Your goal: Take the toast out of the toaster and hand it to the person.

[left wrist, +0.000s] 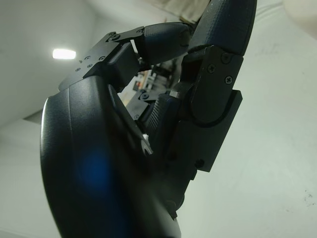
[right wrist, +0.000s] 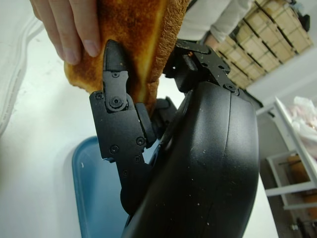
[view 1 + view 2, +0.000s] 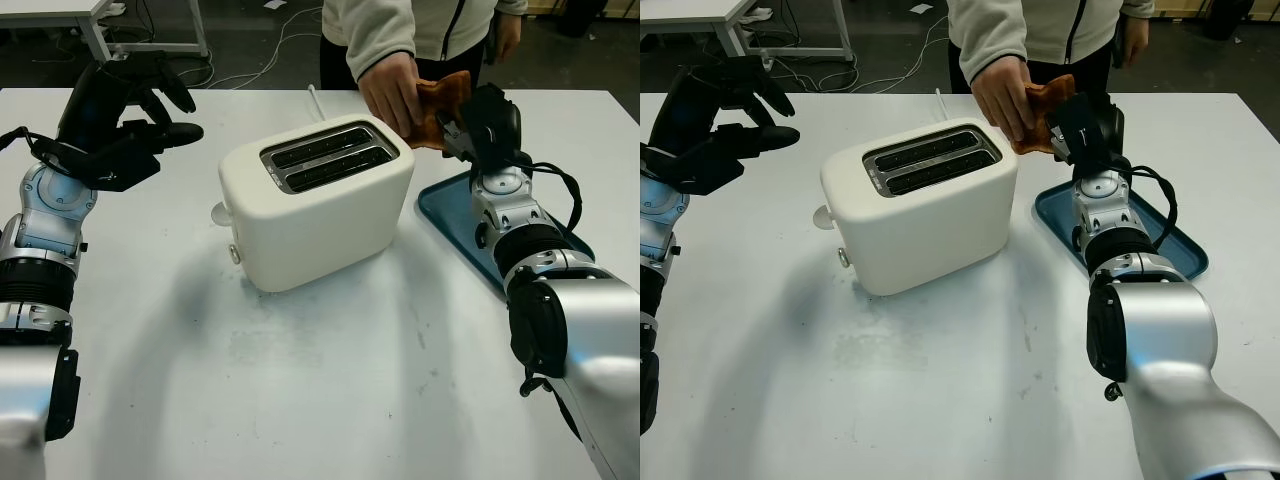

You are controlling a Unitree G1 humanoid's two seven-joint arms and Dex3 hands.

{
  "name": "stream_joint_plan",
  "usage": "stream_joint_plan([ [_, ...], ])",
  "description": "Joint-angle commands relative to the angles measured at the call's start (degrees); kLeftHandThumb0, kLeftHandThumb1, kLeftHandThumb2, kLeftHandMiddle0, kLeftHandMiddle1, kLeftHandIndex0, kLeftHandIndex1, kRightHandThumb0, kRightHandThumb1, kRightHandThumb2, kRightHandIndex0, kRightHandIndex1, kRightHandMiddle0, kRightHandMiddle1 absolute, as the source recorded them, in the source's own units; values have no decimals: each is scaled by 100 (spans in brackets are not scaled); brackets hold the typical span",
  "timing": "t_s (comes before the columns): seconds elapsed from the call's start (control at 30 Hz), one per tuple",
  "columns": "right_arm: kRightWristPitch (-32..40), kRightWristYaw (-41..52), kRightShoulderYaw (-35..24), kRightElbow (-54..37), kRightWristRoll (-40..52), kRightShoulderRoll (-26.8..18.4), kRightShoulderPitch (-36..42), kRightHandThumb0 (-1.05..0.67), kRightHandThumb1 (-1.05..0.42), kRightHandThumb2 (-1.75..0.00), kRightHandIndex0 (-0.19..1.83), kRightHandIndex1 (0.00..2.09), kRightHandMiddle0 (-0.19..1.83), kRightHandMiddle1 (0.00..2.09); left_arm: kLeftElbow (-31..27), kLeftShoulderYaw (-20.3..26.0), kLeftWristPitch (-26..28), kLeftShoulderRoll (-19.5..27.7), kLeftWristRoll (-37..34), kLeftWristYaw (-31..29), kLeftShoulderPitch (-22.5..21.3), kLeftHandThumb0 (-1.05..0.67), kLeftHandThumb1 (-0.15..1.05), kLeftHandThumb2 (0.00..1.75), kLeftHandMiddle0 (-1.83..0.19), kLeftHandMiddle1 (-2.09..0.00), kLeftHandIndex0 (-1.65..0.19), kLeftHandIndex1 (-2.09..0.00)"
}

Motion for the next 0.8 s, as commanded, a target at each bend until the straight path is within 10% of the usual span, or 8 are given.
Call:
stream_joint_plan([
  [0.0, -173, 311, 224, -26, -191, -145, -15, -79, -92, -16, 40, 66, 48, 43, 32, 15, -25, -14, -38, 33, 54, -105, 92, 2, -82, -133, -71, -133],
  [0.13, -356, 810, 306, -70, -184, -269, 0, -95, -92, -10, 3, 4, 5, 2, 38, 20, -35, -11, -54, 16, 59, -105, 92, 3, -82, -133, -71, -133],
  [0.77, -2319, -36, 271, -1138, -11, -595, 1396, -80, -84, -1, 0, 0, 0, 0, -535, 293, 360, -37, -162, 232, 648, -105, 92, 5, -85, -129, -70, -131],
])
